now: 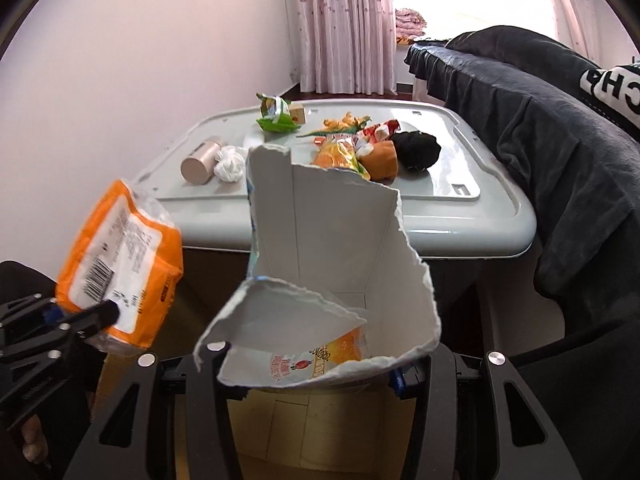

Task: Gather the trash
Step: 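Carry both items over the cardboard box and open both grippers to drop them, then grasp the orange juice pouch on the lid with the right gripper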

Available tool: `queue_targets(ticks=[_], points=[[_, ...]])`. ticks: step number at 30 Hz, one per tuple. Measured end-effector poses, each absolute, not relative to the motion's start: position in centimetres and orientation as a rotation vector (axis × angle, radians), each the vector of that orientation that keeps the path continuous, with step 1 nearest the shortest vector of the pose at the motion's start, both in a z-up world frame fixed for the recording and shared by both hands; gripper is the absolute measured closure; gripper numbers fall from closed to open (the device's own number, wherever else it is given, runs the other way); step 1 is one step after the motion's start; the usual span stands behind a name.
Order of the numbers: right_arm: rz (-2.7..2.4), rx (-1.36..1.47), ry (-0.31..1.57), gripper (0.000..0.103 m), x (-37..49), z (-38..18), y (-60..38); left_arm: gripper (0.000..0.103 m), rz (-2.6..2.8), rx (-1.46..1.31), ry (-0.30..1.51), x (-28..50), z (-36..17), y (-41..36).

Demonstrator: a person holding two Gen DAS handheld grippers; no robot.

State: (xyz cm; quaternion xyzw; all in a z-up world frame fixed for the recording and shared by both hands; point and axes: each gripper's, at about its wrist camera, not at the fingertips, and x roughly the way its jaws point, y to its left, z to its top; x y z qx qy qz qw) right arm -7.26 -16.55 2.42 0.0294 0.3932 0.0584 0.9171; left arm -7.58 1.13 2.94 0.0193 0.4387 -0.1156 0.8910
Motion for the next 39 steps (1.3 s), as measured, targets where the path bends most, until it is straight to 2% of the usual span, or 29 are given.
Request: queue_targets(ticks=[8,27,28,29,30,31,32,39], points=[[0.116,0.056,0.923,0.055,-5.7,-0.8,-15.9,0.082,-0.210,0.027,1.034,-5.2,-1.3,1.1],[0.132,0.044,0.922,0.055,-6.1,-0.7,-15.2,0.081,-0.222,0.061,1.039,-6.4,-1.3,0.4],[0.128,0.041,0.924,0.041,-6.1,-0.7,-15.2,0.077,-0.217,0.060,1.047,-6.5,-1.5,0.4],[0.117,0.037,0.925,0.010,-6.1,-0.7,-15.2,0.059,-0.211,0.063,1.055,-6.4,-1.7,0.4],[0.094,0.029,0.917,0.004,-6.1,-0.7,-15.2,0.045,-0.196,0.065,1.063,-6.3,-1.9,0.4],[0.071,0.026,0.886,0.006,-6.3,-0.4,-15.3,0.024,-0.182,0.064,1.058,-6.3,-1.9,0.5],[0.074,0.030,0.882,0.006,-6.3,-0.3,-15.4,0.021,-0.173,0.054,1.040,-6.3,-1.6,0.7],[0.055,0.068,0.869,0.006,-6.2,-0.1,-16.2,0.021,-0.176,0.030,1.046,-6.1,-1.7,0.9]])
